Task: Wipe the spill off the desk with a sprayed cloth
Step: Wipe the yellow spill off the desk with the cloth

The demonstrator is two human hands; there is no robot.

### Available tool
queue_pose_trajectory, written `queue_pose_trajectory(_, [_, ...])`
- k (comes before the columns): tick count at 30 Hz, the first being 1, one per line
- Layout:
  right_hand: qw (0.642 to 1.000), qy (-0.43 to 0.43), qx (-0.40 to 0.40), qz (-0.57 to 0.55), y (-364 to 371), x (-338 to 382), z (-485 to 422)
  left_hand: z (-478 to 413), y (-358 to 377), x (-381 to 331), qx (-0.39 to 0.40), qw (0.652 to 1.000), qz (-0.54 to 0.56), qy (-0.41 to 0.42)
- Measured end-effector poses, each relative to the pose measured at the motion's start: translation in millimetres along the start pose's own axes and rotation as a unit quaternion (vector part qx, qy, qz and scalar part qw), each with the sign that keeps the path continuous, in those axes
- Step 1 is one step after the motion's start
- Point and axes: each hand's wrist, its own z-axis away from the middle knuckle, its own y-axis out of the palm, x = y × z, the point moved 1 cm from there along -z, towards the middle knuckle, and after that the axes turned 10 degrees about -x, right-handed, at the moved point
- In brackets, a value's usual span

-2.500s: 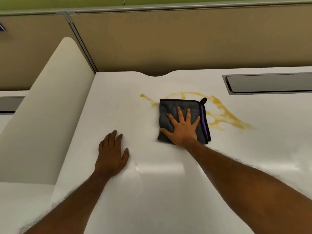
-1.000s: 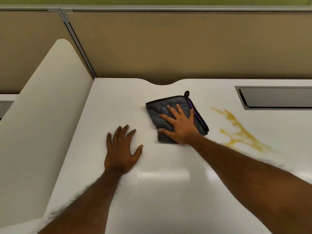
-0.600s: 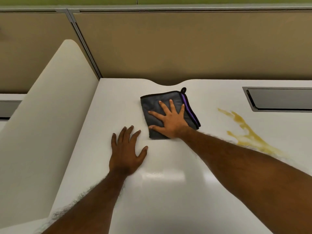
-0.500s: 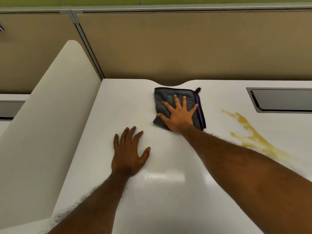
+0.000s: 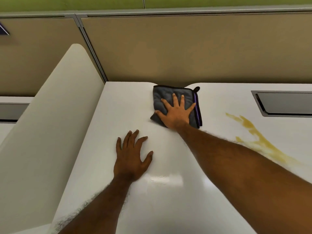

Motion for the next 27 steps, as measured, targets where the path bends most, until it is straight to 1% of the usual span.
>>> queue_pose_trajectory(1, [1.0, 0.013, 0.005, 0.003, 0, 7, 2, 0, 0, 0, 0.001, 1.0, -0.002, -0.001])
queue_pose_trajectory(2, [1.0, -0.009, 0.011, 0.011, 0, 14, 6, -1, 1, 1, 0.001, 1.0, -0.004, 0.0])
queue_pose_trajectory(5, [0.985, -0.168, 0.023, 0.022, 0, 8, 22, 0, 2, 2, 0.006, 1.0, -0.004, -0.001])
queue_pose_trajectory(6, [0.978, -0.208, 0.024, 0.019, -1, -3, 25, -1, 1, 2, 0.006, 1.0, -0.005, -0.002])
queue_pose_trajectory(7, [0.975, -0.219, 0.023, 0.01, -1, -17, 26, -1, 1, 2, 0.007, 1.0, -0.005, -0.001])
queue_pose_trajectory(8, [0.981, -0.194, 0.015, -0.003, -2, -33, 27, -1, 1, 2, 0.006, 1.0, -0.002, 0.001])
queue_pose_trajectory(9, [0.992, -0.129, -0.001, -0.018, -3, -47, 28, 0, 1, 2, 0.003, 1.0, 0.004, 0.001])
queue_pose_trajectory(10, [0.999, -0.036, -0.021, -0.031, -4, -58, 31, 0, 0, 2, -0.001, 1.0, 0.01, 0.001])
queue_pose_trajectory(11, [0.997, 0.055, -0.034, -0.036, -6, -65, 35, 0, 0, 1, -0.004, 1.0, 0.014, 0.002])
queue_pose_trajectory(12, [0.993, 0.108, -0.035, -0.033, -7, -65, 40, 0, 0, 1, -0.008, 1.0, 0.014, 0.004])
queue_pose_trajectory(13, [0.993, 0.112, -0.03, -0.021, -7, -59, 46, 0, 0, 1, -0.011, 1.0, 0.01, 0.005])
queue_pose_trajectory(14, [0.996, 0.08, -0.023, -0.007, -6, -52, 53, 0, 0, 0, -0.01, 1.0, 0.004, 0.006])
queue_pose_trajectory(16, [0.999, -0.029, -0.011, 0.006, -5, -45, 73, 1, 0, 0, -0.006, 1.0, -0.004, 0.005])
queue_pose_trajectory(18, [0.993, -0.121, -0.002, 0.006, -5, -58, 89, 1, 0, 0, -0.006, 1.0, -0.005, 0.006])
queue_pose_trajectory(19, [0.99, -0.143, -0.001, -0.004, -6, -70, 93, 1, 0, 1, -0.007, 1.0, -0.005, 0.007])
queue_pose_trajectory(20, [0.989, -0.147, -0.005, -0.015, -8, -83, 96, 0, 0, 1, -0.008, 1.0, -0.004, 0.007])
queue_pose_trajectory(21, [0.991, -0.129, -0.012, -0.02, -10, -96, 97, 0, 0, 1, -0.009, 1.0, -0.003, 0.006])
queue_pose_trajectory(22, [0.996, -0.089, -0.021, -0.019, -11, -105, 97, 0, 0, 1, -0.009, 1.0, -0.002, 0.005])
queue_pose_trajectory(24, [0.999, 0.023, -0.027, -0.01, -11, -109, 94, 1, 1, 0, -0.011, 1.0, 0.0, 0.004])
queue_pose_trajectory(25, [0.998, 0.063, -0.026, -0.01, -10, -101, 94, 1, 1, 0, -0.013, 1.0, 0.001, 0.005])
queue_pose_trajectory(26, [0.997, 0.077, -0.029, -0.011, -10, -89, 98, 1, 1, 0, -0.015, 1.0, 0.002, 0.006])
queue_pose_trajectory(27, [0.998, 0.059, -0.033, -0.013, -9, -76, 105, 1, 2, 1, -0.017, 1.0, 0.004, 0.007])
